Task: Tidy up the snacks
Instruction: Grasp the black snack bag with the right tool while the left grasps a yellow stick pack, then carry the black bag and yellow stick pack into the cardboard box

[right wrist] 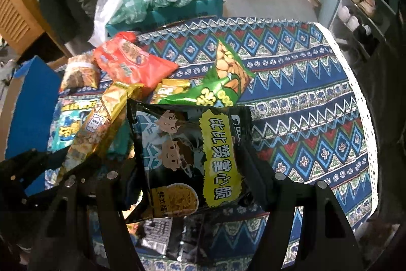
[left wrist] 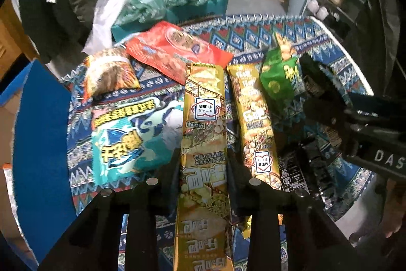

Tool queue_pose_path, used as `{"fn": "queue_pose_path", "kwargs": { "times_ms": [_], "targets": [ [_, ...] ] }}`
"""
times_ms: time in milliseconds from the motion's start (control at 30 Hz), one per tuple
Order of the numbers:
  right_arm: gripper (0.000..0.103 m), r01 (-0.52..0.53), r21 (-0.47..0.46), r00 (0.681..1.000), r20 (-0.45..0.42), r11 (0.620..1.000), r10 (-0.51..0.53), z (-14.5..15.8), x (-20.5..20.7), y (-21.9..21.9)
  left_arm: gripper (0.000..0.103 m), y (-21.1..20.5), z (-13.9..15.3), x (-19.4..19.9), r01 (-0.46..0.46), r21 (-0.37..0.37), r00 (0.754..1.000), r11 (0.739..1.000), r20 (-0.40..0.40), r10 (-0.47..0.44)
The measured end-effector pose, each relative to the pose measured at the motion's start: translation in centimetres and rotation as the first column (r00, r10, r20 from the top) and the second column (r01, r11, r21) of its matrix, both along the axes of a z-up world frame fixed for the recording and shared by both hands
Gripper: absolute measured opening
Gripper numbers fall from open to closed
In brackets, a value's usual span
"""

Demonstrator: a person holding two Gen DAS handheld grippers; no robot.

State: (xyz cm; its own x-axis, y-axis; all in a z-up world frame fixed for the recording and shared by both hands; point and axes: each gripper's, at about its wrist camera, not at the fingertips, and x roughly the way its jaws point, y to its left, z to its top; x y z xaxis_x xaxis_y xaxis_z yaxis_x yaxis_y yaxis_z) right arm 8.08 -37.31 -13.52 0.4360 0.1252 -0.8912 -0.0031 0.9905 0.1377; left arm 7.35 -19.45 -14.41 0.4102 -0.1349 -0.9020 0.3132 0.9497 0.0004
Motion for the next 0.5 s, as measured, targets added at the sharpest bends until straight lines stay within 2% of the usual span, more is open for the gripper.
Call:
{"fn": "queue_pose_path", "kwargs": {
  "times_ms": [500],
  "targets": [
    [0.07, -0.07, 0.027, 0.995, 0.078, 0.997, 0.068, 3.9, -0.8, 3.7, 0.032, 4.9, 5.4, -1.6, -0.102, -0.073, 0.991, 0.992, 0.08, 0.107]
  ]
}}
